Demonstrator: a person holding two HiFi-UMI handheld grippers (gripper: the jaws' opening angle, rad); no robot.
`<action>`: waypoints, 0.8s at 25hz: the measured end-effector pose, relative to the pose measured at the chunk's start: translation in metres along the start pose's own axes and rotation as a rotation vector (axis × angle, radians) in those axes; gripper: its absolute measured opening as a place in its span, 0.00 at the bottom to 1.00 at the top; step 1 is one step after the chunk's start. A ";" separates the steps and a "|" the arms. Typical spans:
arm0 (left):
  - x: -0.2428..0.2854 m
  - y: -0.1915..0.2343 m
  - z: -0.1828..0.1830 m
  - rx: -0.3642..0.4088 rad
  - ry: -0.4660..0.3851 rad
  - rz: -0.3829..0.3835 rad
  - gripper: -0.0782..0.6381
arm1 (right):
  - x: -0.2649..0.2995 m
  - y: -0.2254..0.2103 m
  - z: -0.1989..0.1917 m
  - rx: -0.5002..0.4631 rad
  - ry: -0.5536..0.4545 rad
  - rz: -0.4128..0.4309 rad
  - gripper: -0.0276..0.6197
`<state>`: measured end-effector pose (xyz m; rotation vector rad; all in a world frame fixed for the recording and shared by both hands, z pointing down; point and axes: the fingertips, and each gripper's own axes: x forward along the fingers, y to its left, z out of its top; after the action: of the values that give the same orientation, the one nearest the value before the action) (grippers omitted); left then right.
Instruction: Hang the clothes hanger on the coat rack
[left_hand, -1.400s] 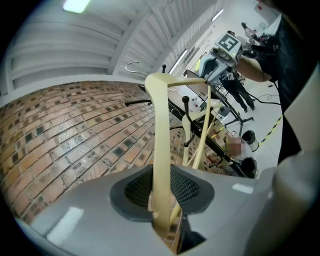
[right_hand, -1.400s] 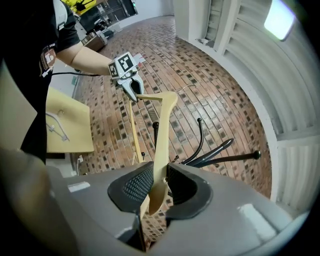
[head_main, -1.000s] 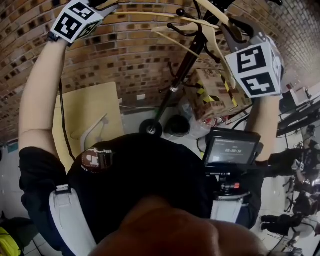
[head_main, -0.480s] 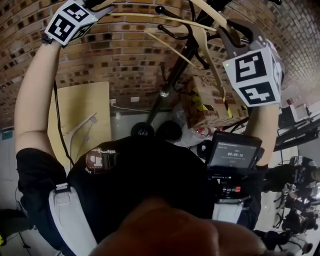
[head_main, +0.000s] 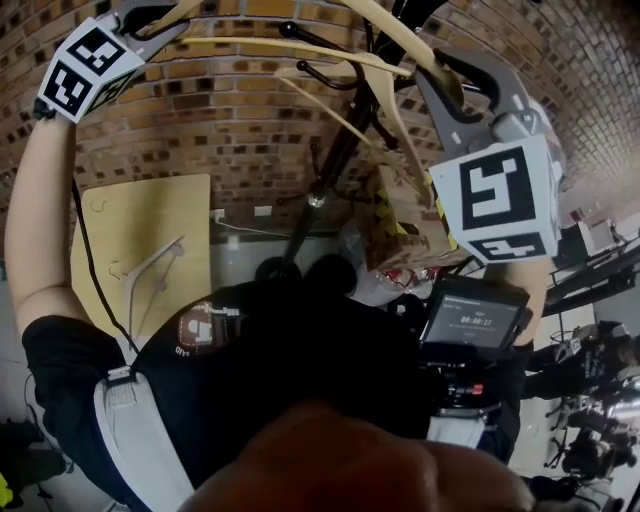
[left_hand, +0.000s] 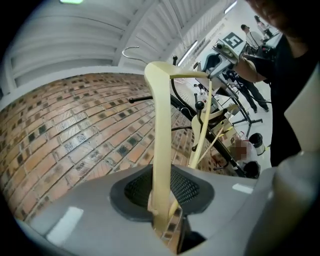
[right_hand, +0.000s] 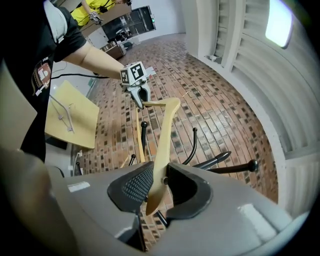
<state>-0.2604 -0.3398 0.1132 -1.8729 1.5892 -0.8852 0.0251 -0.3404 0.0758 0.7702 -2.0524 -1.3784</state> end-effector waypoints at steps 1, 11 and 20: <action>-0.002 0.002 -0.003 -0.002 -0.009 0.003 0.24 | 0.000 0.001 0.005 -0.005 -0.006 0.003 0.20; 0.022 0.053 0.003 -0.017 -0.174 0.044 0.24 | 0.020 -0.025 0.026 0.028 0.113 -0.063 0.20; 0.110 0.049 0.011 -0.025 -0.253 -0.050 0.25 | 0.050 -0.032 -0.018 0.094 0.330 -0.058 0.20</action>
<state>-0.2734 -0.4567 0.0853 -1.9628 1.4111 -0.6215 0.0085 -0.3969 0.0579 1.0304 -1.8569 -1.1045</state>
